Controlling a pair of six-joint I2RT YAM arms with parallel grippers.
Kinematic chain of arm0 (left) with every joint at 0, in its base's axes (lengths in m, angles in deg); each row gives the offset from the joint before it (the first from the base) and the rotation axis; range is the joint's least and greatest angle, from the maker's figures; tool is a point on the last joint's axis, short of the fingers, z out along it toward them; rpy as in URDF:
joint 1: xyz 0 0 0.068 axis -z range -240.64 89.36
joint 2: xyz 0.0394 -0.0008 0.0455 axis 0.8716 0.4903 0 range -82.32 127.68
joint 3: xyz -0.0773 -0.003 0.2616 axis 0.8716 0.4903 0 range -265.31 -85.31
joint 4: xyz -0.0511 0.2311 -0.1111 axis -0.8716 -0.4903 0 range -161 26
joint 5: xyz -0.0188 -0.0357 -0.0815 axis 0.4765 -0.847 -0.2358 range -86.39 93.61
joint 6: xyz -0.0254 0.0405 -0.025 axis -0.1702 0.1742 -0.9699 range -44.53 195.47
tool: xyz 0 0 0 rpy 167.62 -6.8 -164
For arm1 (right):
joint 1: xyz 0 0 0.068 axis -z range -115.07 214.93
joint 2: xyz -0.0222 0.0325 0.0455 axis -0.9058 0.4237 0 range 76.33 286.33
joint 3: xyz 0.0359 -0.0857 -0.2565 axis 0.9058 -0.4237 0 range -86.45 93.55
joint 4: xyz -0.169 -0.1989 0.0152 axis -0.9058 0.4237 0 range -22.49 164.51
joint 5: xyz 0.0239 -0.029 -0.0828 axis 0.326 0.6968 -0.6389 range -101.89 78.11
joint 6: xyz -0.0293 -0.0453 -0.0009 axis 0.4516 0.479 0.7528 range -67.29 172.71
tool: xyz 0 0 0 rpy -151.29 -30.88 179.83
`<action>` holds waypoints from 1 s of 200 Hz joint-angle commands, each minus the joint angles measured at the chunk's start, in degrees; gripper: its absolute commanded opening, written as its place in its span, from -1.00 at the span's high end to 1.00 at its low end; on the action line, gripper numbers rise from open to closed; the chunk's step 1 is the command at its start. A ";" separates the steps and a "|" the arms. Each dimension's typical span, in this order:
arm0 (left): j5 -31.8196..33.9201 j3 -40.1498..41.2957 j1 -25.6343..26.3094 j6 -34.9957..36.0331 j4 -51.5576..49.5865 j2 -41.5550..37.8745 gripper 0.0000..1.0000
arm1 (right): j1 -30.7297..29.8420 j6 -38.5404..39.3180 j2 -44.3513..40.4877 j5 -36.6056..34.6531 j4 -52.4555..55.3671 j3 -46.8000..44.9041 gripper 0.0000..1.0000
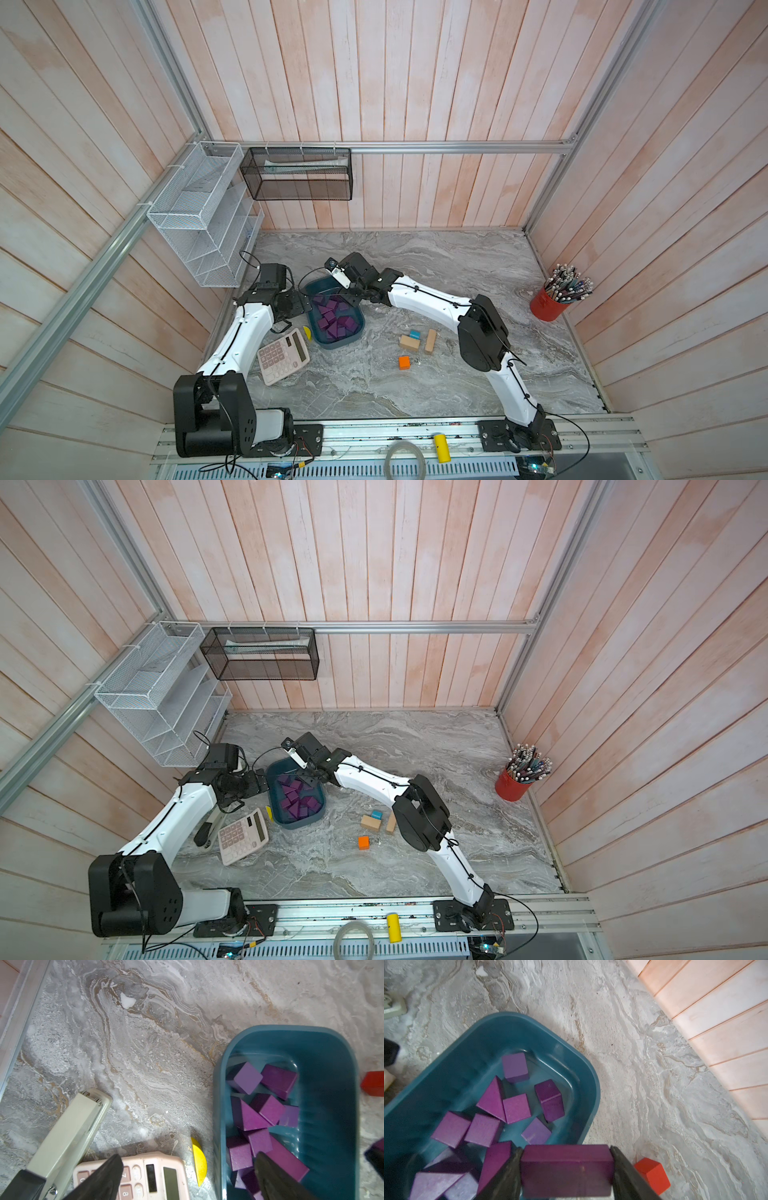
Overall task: Pick purple bricks into the storage bin
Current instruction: Place the building block in the storage box.
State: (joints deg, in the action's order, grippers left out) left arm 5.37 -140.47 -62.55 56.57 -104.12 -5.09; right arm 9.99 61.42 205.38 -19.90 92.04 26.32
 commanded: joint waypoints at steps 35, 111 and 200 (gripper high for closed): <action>2.10 -0.04 -0.81 -1.03 -1.06 1.01 -1.00 | -0.28 1.74 3.54 0.28 -2.40 1.22 -0.16; 3.00 -0.40 -0.82 -1.22 -1.62 1.96 -1.00 | -2.49 3.06 4.01 1.33 -3.73 -1.73 -0.16; 2.73 -0.35 -0.81 -1.20 -1.72 2.57 -1.00 | -3.63 3.86 2.27 1.61 -7.38 -8.42 -0.29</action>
State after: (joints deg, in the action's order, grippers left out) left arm 7.31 -140.47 -63.01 55.74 -105.19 -2.89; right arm 6.67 64.74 208.46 -18.81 86.19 19.08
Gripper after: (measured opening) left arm 0.995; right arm 0.640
